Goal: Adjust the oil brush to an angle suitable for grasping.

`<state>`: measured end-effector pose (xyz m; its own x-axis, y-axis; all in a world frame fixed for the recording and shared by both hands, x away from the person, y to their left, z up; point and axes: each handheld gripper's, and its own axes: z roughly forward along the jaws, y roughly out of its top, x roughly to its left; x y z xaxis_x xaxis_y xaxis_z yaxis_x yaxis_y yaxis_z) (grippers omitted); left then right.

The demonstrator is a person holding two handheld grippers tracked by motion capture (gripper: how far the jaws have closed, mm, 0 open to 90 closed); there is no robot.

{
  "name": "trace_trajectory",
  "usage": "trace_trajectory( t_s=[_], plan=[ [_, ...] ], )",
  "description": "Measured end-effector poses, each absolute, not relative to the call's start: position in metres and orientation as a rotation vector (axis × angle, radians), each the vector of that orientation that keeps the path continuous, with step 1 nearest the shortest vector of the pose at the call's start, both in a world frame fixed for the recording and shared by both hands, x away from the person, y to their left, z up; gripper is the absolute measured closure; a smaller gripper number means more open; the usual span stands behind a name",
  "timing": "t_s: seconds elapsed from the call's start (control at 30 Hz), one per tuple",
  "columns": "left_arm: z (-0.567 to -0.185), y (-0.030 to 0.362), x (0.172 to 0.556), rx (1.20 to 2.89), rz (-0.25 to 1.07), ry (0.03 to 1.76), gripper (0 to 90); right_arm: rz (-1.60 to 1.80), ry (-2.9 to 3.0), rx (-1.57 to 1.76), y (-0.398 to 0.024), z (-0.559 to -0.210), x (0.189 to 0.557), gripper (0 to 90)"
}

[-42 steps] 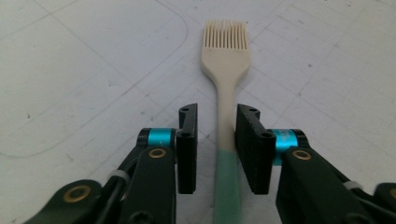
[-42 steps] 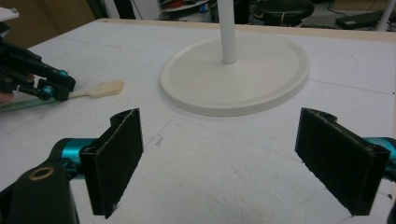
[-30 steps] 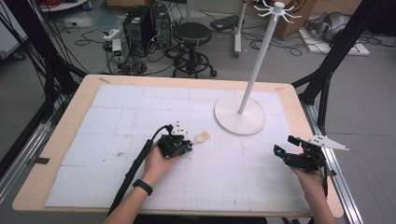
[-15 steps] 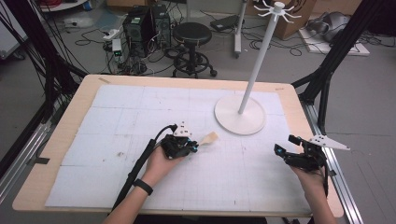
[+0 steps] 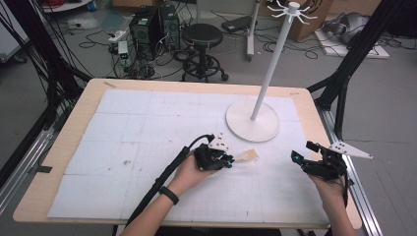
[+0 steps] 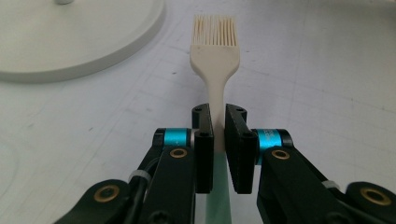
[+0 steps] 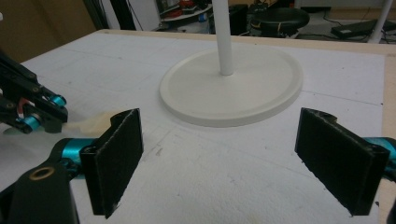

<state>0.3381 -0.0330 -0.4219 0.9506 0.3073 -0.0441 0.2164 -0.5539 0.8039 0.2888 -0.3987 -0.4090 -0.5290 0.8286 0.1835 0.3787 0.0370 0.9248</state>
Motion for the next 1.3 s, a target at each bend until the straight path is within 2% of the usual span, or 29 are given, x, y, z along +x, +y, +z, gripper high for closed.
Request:
trace_trajectory(
  t_s=[0.37,0.6,1.0,1.1,1.3],
  plan=[
    [-0.428,-0.097,0.329,2.238,0.032,0.160,82.4,1.497,1.902,1.220,-0.404,-0.406,0.281,14.4],
    [-0.436,-0.115,0.327,2.247,0.017,0.105,82.2,1.474,1.904,1.214,-0.407,-0.406,0.278,14.4],
    [-0.444,-0.121,0.323,2.263,0.017,0.054,81.1,1.469,1.912,1.215,-0.405,-0.407,0.279,14.5],
    [-0.443,-0.121,0.325,2.261,0.021,0.096,71.5,1.469,1.910,1.213,-0.406,-0.407,0.279,14.4],
    [-0.434,-0.115,0.324,2.225,0.066,0.164,43.5,1.476,1.910,1.217,-0.406,-0.407,0.279,14.4]
  ],
)
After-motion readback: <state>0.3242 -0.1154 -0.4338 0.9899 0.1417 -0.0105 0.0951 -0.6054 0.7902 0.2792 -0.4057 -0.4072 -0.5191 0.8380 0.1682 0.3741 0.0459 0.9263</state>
